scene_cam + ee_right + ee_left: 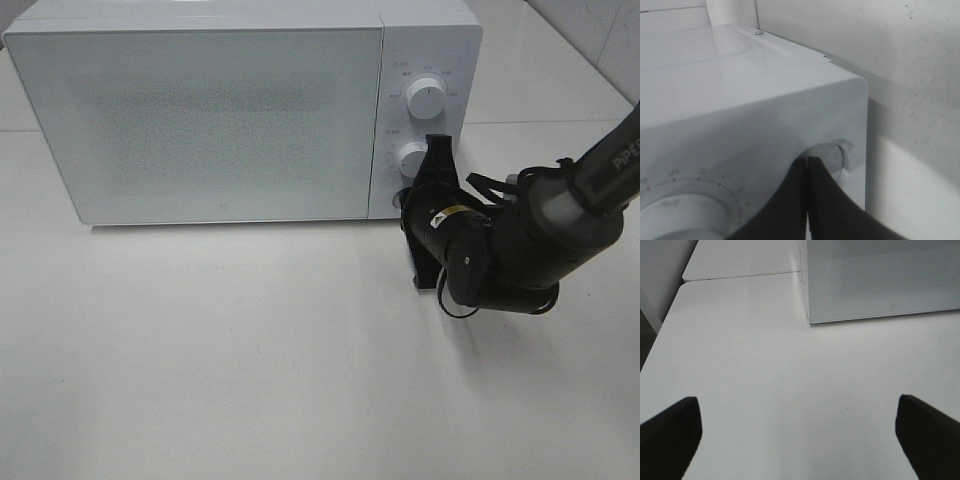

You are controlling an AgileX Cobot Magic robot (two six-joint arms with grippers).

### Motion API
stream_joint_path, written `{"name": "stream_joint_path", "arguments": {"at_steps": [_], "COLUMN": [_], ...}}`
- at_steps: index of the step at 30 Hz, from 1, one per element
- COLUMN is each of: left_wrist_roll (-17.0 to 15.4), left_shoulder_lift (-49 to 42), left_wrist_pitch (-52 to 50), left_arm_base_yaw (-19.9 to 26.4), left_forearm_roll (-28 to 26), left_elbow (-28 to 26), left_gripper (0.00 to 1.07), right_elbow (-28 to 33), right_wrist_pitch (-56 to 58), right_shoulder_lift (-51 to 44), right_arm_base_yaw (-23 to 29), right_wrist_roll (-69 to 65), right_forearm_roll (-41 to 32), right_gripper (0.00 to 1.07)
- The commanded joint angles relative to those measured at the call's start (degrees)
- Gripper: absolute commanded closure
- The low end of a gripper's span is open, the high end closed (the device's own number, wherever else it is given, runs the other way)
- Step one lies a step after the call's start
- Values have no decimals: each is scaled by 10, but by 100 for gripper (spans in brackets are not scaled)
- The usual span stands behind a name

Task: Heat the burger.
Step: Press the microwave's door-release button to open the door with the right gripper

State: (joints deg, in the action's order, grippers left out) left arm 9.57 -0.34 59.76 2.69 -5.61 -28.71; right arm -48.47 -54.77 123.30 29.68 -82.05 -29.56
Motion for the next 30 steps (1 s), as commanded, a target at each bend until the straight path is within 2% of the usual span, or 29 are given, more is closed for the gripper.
{"name": "stream_joint_path", "arguments": {"at_steps": [1, 5, 10, 30], "left_wrist_roll": [-2, -2, -2, -2], "left_shoulder_lift": [-10, -10, -10, -10], "left_wrist_pitch": [0, 0, 0, 0], "left_arm_base_yaw": [3, 3, 3, 3], "left_forearm_roll": [-1, -1, -1, -1], "left_elbow": [2, 2, 2, 2], "left_gripper": [9, 9, 9, 9], "right_elbow": [-52, -69, -119, -121], "right_wrist_pitch": [-138, -146, -172, -183], "right_shoulder_lift": [-11, -9, 23, 23], "right_arm_base_yaw": [-14, -14, -16, -16], "right_wrist_roll": [6, 19, 41, 61], "right_forearm_roll": [-62, -65, -66, -48], "right_gripper": [107, 107, 107, 107]}}
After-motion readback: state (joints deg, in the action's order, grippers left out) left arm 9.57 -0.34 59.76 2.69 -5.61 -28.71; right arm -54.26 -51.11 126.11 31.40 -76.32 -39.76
